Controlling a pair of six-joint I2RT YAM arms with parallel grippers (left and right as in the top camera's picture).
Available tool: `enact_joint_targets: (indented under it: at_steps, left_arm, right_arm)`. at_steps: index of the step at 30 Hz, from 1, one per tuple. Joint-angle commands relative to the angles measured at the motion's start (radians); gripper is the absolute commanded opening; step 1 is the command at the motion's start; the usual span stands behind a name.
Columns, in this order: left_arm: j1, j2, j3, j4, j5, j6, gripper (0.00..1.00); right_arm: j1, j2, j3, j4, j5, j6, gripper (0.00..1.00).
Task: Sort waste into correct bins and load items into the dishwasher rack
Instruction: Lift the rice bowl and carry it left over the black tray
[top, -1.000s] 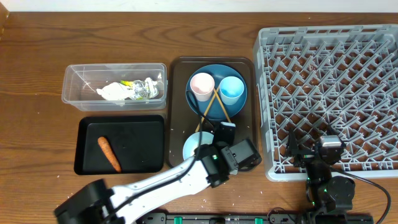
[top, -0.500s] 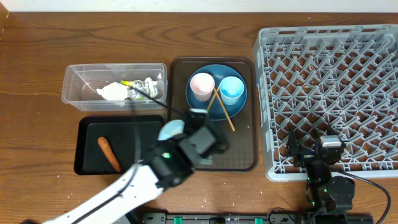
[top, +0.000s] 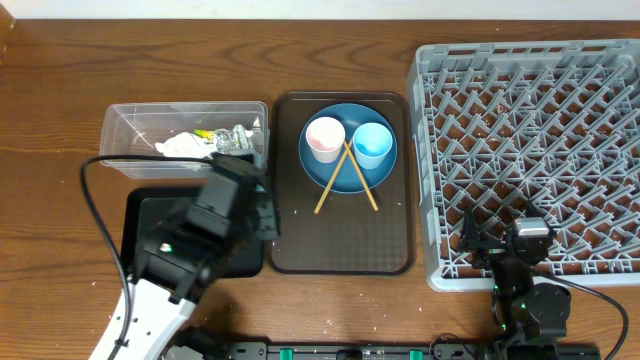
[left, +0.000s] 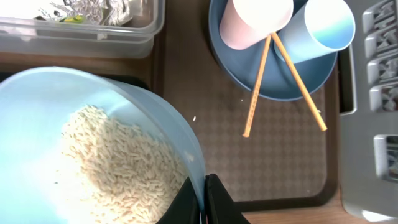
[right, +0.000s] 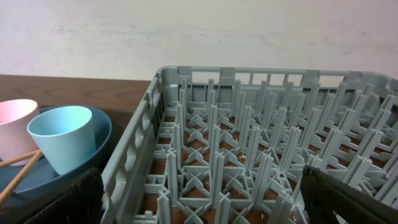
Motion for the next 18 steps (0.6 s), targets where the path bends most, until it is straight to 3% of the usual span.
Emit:
enact_joint_targets:
  at_steps: [1, 8, 18]
  left_arm:
    - [0.121, -0.007, -0.011, -0.003, 0.192, 0.146, 0.06]
    - [0.351, -0.008, -0.011, -0.010, 0.434, 0.323, 0.06]
    - [0.476, -0.007, -0.011, -0.101, 0.438, 0.373, 0.06]
  right_arm:
    - [-0.007, -0.001, -0.002, -0.003, 0.001, -0.015, 0.99]
    - [-0.007, -0.001, -0.002, -0.003, 0.002, -0.015, 0.99]
    - [-0.007, -0.001, -0.002, -0.003, 0.002, -0.015, 0.99]
